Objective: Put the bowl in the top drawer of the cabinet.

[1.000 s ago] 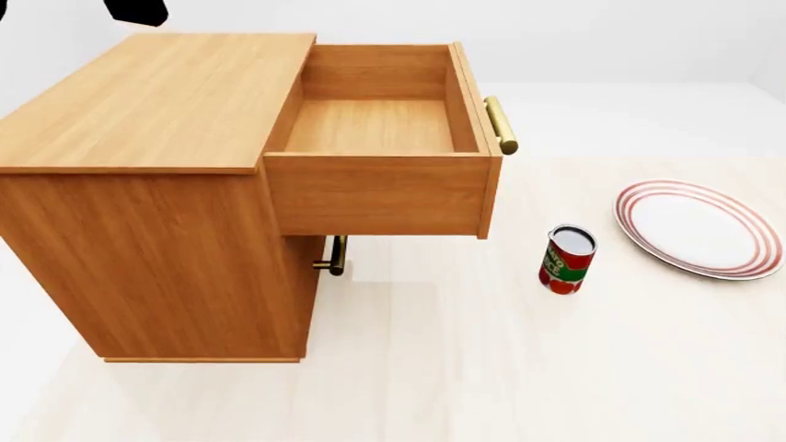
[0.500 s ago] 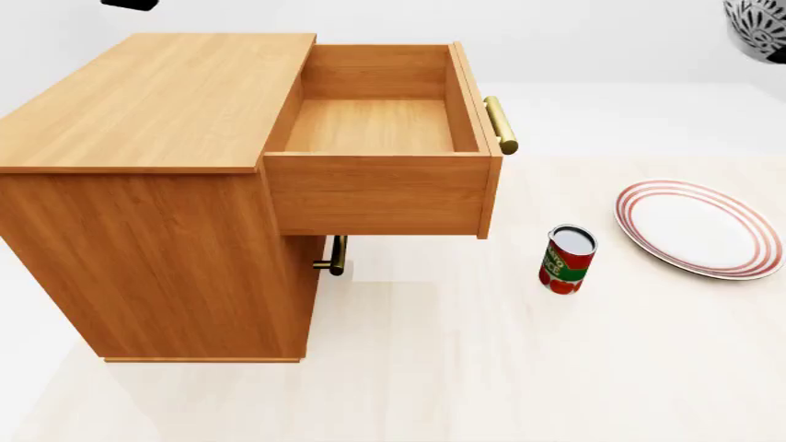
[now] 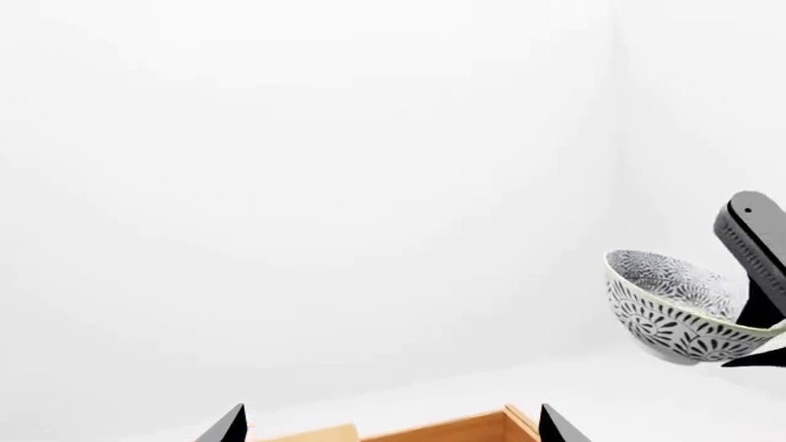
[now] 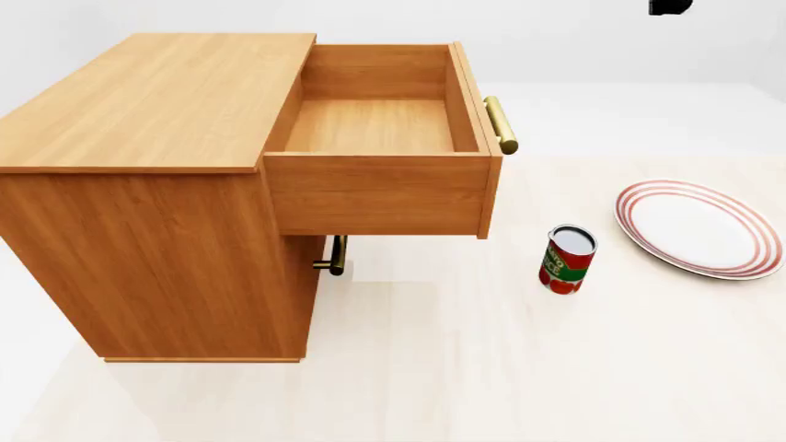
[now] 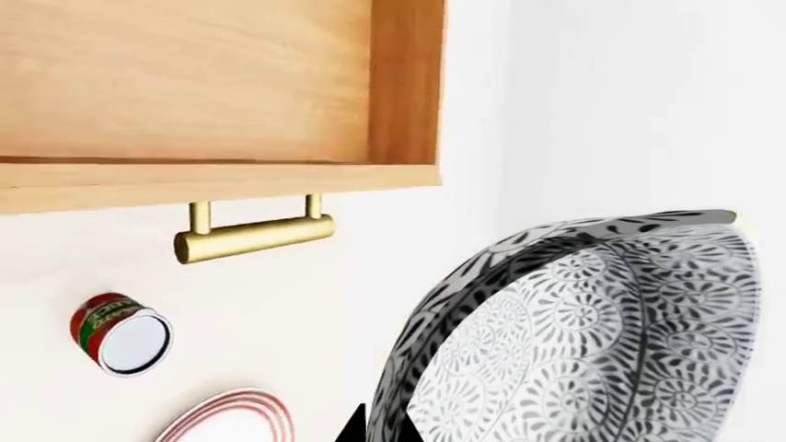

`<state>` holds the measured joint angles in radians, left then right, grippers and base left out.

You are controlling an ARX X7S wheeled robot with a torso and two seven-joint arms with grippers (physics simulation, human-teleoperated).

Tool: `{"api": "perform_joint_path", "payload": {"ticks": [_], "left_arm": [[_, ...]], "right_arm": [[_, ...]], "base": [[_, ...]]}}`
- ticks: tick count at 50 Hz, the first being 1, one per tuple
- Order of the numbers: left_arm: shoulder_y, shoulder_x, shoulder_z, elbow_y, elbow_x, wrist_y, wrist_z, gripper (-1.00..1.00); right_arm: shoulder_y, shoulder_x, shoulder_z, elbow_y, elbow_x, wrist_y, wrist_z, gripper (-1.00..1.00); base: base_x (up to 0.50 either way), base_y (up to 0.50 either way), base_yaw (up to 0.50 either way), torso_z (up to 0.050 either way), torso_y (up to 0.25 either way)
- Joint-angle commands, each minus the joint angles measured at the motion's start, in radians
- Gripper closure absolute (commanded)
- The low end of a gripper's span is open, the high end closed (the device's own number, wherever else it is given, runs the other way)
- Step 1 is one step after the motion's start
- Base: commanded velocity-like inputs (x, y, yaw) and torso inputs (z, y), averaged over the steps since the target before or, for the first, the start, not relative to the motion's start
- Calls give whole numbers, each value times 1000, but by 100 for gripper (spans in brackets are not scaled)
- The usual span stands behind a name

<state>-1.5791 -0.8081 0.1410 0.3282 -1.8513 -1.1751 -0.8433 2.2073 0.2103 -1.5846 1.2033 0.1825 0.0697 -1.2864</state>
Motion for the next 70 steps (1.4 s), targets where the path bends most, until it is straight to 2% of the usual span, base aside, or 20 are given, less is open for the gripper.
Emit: {"api": "perform_joint_path", "payload": {"ticks": [1, 10, 14, 21, 27, 43, 59, 70], "left_arm": [[-11, -36, -11, 26, -60, 15, -49, -100], [-36, -62, -8, 28, -91, 13, -70, -100], [-39, -72, -10, 31, -102, 16, -76, -100], [-48, -84, -8, 33, -120, 20, -89, -100], [-54, -103, -10, 38, -147, 25, -105, -100], [-79, -145, -12, 53, -213, 39, -139, -100], [-52, -155, -59, 92, -192, 38, -76, -100], [-59, -166, -61, 89, -200, 43, -75, -100]], "right_arm": [[-30, -139, 139, 105, -77, -150, -48, 100], [-18, -190, 242, 105, -123, -174, -69, 100], [-7, -207, 258, 105, -136, -163, -126, 100], [22, -210, 104, 52, 16, -114, -183, 100], [20, -210, 58, -26, 81, -27, -226, 100], [-42, -210, 45, -133, 130, 5, -205, 100], [-46, -210, 39, -119, 57, 13, -191, 100], [-21, -210, 41, -122, 60, -4, -170, 100]], "base": [[0, 0, 0, 0, 0], [0, 0, 0, 0, 0], [0, 0, 0, 0, 0], [0, 0, 0, 0, 1], [0, 0, 0, 0, 0], [0, 0, 0, 0, 0], [0, 0, 0, 0, 1], [0, 0, 0, 0, -97]]}}
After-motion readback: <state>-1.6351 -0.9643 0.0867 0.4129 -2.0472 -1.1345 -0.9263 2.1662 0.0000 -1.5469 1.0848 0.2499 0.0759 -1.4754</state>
